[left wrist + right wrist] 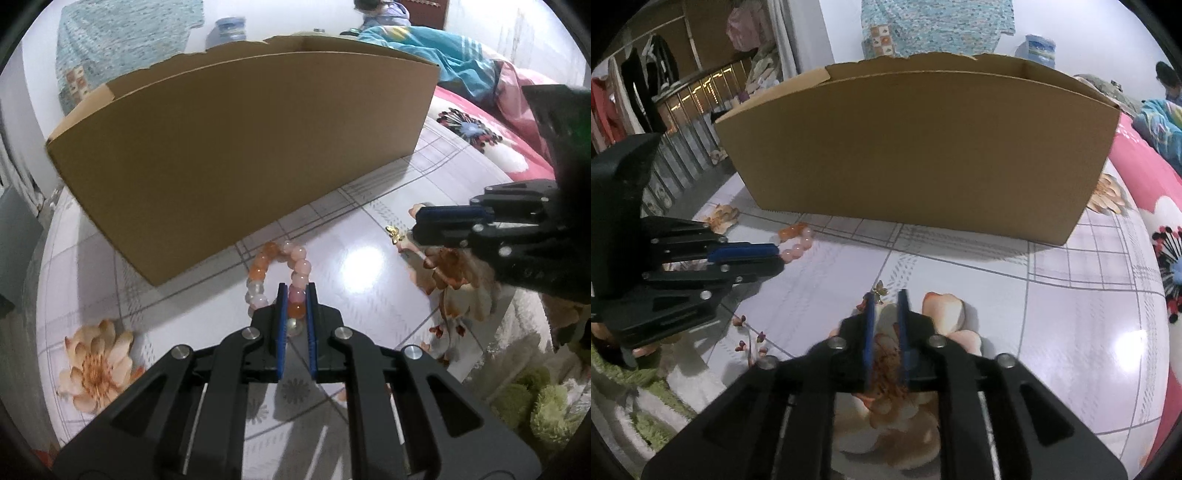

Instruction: Organize jewelry

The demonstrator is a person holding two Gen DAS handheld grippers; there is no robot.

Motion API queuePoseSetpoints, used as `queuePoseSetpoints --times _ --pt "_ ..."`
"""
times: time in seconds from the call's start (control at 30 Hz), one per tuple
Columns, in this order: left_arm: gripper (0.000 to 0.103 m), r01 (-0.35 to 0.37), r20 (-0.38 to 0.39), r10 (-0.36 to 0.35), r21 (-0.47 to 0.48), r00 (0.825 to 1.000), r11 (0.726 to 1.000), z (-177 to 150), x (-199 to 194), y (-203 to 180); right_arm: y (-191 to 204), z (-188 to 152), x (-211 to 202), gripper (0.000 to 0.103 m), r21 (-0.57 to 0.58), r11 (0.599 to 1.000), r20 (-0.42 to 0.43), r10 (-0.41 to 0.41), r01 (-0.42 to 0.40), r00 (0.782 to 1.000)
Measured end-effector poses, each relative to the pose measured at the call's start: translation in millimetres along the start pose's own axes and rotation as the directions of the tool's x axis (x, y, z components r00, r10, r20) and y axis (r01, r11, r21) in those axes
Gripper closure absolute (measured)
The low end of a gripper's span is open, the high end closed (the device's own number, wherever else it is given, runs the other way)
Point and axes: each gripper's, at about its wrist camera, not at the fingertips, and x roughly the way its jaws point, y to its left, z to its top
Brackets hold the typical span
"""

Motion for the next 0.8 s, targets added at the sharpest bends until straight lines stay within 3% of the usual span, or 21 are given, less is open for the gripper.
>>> queuePoseSetpoints --times 0.4,0.8 --pt "0.095 -0.013 0.008 0.012 0.022 1.000 1.000 1.3 2.0 -7.7 23.4 4.6 12.5 0.081 -0.103 0.993 0.015 -0.060 0.061 0.998" --pt "0.095 -0.012 0.013 0.011 0.023 1.000 1.000 0.1 1.7 -8.0 18.1 10.4 15.9 0.090 -0.137 0.991 -0.016 -0.001 -0.001 1.000"
